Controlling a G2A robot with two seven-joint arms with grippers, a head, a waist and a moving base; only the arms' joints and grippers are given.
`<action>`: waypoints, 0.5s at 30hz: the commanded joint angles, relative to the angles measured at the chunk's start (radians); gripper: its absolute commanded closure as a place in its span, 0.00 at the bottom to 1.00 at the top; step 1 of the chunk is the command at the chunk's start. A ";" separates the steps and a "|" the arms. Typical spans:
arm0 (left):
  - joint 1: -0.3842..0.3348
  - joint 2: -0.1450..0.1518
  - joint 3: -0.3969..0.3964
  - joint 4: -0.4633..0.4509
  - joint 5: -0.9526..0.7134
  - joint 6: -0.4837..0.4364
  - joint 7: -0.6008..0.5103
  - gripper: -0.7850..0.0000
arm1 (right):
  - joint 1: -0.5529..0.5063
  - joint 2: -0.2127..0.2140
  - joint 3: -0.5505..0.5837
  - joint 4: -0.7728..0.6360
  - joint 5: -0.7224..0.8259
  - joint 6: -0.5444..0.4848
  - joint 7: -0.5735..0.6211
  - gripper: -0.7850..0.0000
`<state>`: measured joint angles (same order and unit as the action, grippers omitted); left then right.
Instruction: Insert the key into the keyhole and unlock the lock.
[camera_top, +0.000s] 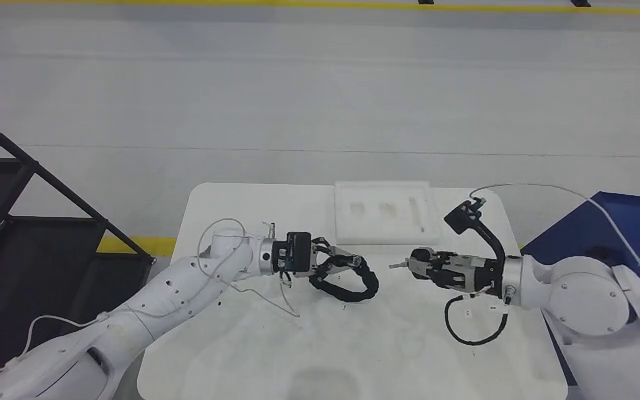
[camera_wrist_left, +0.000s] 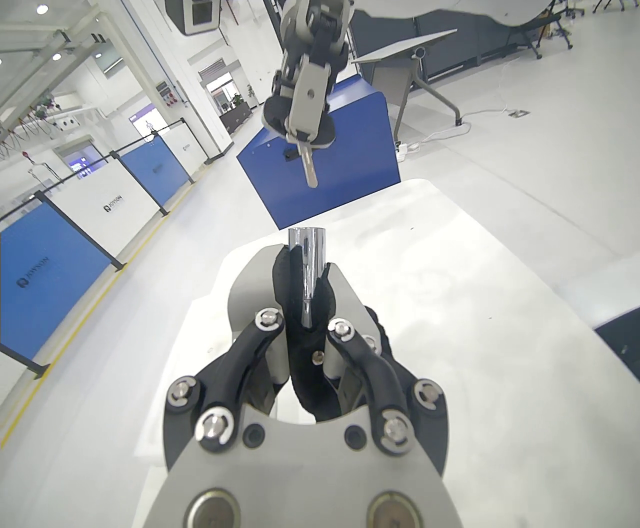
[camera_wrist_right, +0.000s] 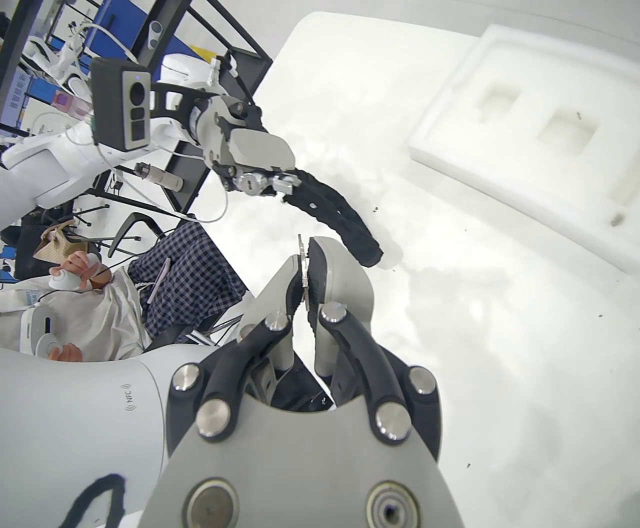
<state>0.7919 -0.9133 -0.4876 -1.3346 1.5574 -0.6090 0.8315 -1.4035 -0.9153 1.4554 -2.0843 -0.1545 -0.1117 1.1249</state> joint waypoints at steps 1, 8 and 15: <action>0.006 -0.001 -0.010 -0.009 0.008 0.021 -0.003 1.00 | -0.026 0.001 0.014 -0.027 -0.004 0.010 -0.020 1.00; 0.019 -0.006 -0.025 -0.037 0.034 0.061 -0.029 1.00 | -0.056 0.002 0.016 -0.059 -0.029 0.024 -0.055 1.00; 0.019 -0.006 -0.025 -0.037 0.034 0.061 -0.029 1.00 | -0.056 0.002 0.016 -0.059 -0.029 0.024 -0.055 1.00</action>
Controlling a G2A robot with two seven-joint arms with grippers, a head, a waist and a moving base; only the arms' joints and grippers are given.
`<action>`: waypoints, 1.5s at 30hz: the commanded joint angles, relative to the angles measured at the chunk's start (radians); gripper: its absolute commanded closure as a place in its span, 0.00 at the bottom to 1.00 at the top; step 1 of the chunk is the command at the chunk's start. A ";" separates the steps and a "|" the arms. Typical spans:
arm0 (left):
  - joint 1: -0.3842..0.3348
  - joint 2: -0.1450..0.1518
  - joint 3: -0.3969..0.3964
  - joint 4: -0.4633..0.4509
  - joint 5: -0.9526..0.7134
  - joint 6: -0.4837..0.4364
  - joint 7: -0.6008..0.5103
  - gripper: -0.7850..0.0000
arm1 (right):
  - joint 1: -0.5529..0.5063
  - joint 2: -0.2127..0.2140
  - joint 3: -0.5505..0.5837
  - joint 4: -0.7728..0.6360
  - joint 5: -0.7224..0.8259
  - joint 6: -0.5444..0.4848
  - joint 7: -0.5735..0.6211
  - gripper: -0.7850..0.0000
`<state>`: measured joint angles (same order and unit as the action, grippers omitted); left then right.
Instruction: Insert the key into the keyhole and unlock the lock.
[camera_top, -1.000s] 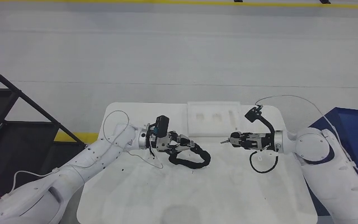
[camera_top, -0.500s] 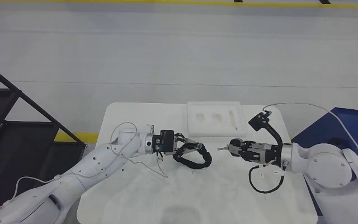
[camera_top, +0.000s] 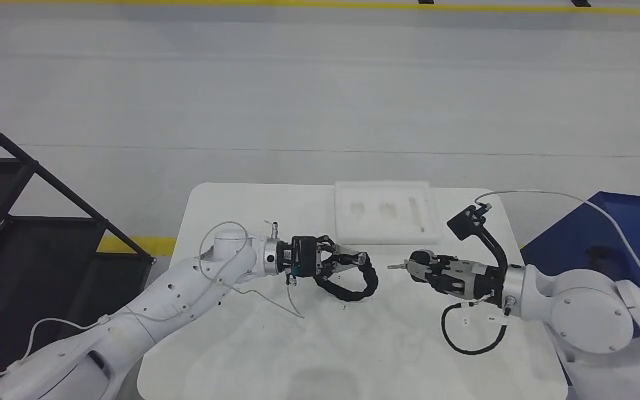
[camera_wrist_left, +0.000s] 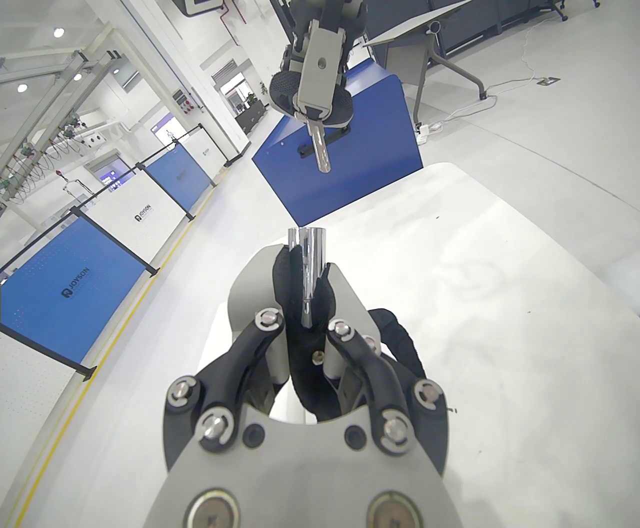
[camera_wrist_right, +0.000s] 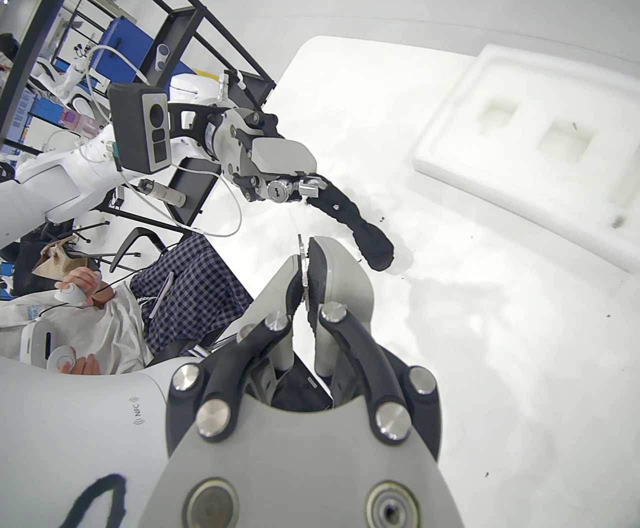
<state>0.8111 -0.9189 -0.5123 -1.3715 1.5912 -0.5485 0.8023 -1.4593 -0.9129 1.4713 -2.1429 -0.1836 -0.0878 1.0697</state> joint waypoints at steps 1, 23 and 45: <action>0.000 0.000 0.000 0.000 0.000 0.000 0.000 1.00 | 0.000 0.000 0.000 0.000 0.000 0.000 0.000 1.00; 0.023 -0.032 -0.026 -0.032 0.025 -0.047 -0.096 1.00 | -0.068 -0.005 -0.112 -0.187 -0.281 0.159 -0.123 1.00; 0.056 -0.048 -0.073 -0.035 0.078 -0.066 -0.097 1.00 | -0.020 -0.014 -0.177 -0.144 -0.313 0.196 -0.130 1.00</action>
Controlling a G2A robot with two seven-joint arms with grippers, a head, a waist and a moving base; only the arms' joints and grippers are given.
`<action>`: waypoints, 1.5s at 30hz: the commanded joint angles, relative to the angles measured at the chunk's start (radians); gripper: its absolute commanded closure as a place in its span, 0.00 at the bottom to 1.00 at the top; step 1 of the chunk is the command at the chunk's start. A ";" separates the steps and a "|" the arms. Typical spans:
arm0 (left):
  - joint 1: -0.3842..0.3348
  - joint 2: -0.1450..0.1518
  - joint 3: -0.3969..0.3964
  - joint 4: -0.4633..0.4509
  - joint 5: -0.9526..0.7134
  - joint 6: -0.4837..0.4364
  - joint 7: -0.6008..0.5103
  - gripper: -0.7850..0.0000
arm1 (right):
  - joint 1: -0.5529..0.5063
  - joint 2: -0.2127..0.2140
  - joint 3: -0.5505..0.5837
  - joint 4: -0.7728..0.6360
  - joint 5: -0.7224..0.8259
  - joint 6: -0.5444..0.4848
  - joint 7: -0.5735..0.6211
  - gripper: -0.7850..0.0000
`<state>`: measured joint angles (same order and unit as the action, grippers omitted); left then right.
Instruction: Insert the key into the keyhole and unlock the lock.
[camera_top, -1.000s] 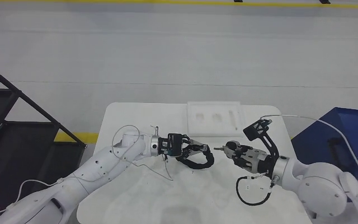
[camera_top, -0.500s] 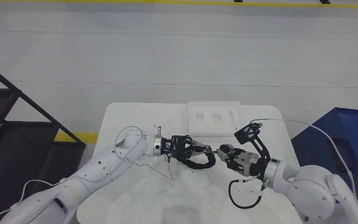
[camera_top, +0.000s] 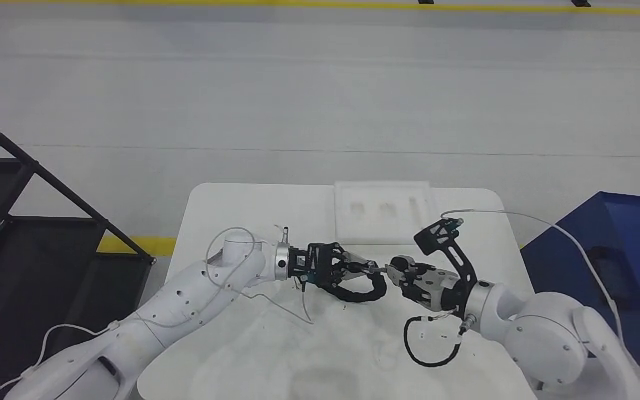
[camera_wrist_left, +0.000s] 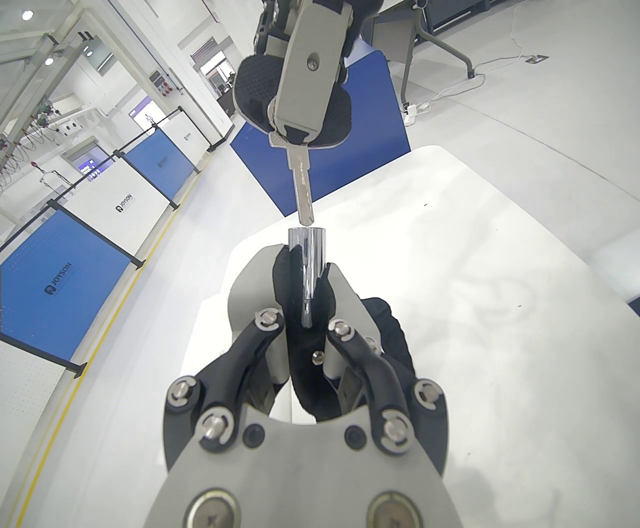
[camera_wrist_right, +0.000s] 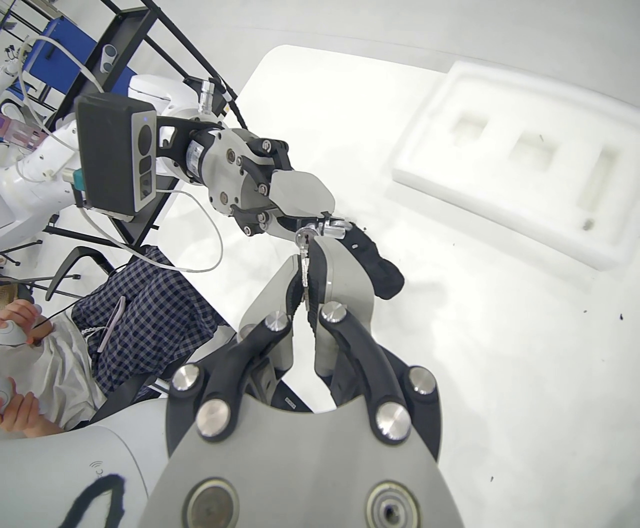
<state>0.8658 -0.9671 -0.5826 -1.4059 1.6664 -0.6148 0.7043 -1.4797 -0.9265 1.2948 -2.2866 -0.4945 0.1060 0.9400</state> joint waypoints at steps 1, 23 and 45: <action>0.004 -0.001 -0.005 0.000 0.004 -0.001 0.002 1.00 | 0.001 -0.001 -0.002 0.000 -0.002 0.003 -0.002 1.00; 0.032 -0.009 -0.051 -0.008 0.025 -0.042 0.007 1.00 | 0.014 -0.006 -0.023 0.017 -0.020 -0.008 -0.009 1.00; 0.041 -0.026 -0.077 -0.007 0.036 -0.064 0.007 1.00 | 0.096 -0.023 -0.104 0.066 -0.019 0.005 0.000 0.89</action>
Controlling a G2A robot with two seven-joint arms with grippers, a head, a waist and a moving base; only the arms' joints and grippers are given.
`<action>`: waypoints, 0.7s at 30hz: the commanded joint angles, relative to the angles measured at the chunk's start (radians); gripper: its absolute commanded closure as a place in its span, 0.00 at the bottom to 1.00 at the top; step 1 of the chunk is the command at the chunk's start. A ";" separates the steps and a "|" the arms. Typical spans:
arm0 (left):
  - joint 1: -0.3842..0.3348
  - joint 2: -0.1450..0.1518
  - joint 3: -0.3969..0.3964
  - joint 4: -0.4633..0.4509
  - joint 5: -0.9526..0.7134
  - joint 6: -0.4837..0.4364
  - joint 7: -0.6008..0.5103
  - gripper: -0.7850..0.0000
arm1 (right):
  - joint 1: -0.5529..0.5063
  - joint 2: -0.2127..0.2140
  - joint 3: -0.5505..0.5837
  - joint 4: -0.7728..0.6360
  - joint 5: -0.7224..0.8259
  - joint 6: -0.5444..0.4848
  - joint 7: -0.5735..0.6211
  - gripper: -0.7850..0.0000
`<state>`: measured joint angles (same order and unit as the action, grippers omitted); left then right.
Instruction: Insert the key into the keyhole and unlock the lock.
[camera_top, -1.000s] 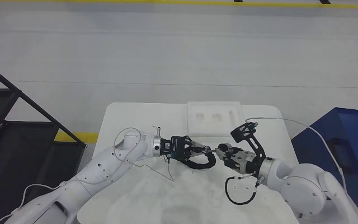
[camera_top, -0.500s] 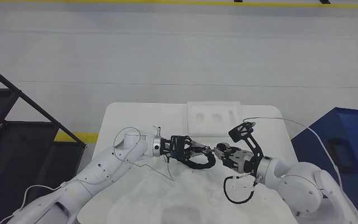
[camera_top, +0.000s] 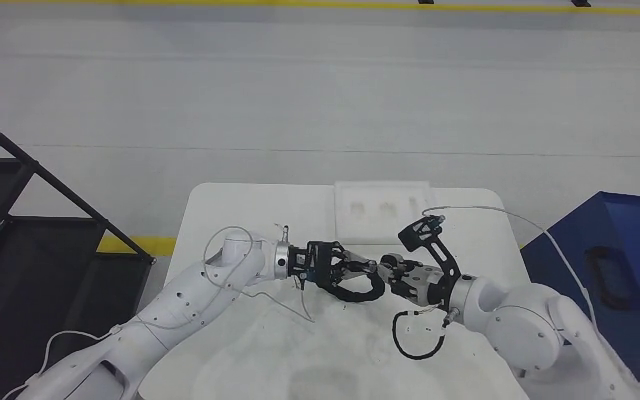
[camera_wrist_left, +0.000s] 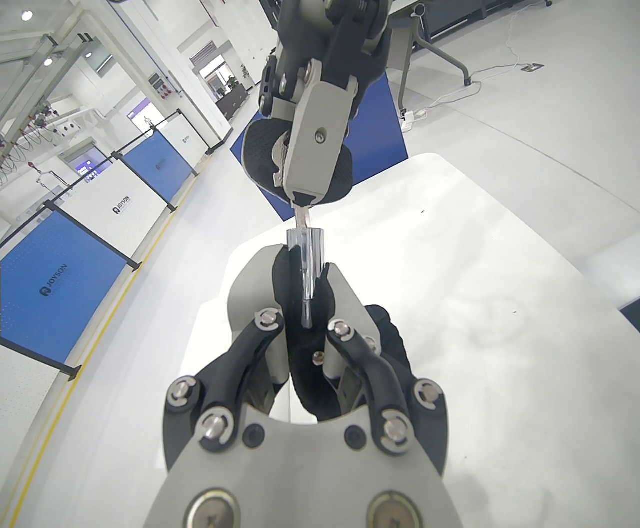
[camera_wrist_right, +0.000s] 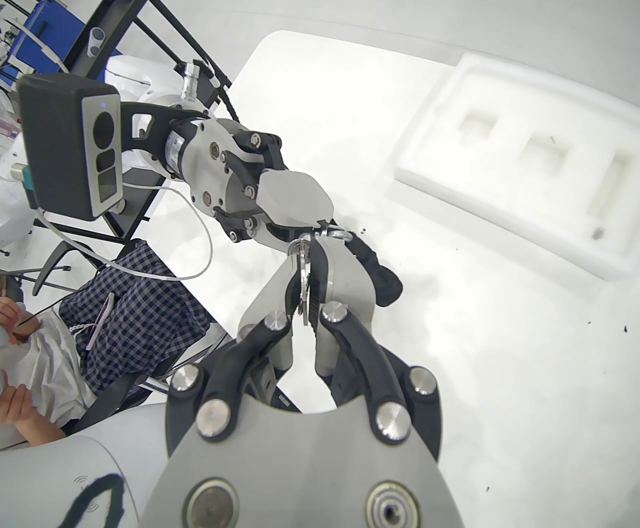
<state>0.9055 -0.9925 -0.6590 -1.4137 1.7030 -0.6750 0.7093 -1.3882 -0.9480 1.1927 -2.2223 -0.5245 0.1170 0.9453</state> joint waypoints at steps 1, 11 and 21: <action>0.003 -0.001 -0.002 0.004 -0.009 -0.010 0.006 1.00 | 0.008 -0.002 -0.001 0.005 0.015 -0.015 -0.007 0.49; 0.001 -0.003 -0.032 0.059 -0.106 -0.142 0.006 1.00 | 0.018 0.015 0.040 -0.002 -0.103 -0.270 0.022 0.00; -0.063 0.024 0.023 0.109 -0.356 -0.337 -0.207 1.00 | -0.009 0.038 0.091 -0.009 -0.189 -0.551 0.082 0.00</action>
<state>0.8604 -0.9750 -0.6609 -1.3055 1.4020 -1.0143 0.5603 -1.3940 -0.9113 1.2824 -2.2293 -0.7119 -0.4188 1.0184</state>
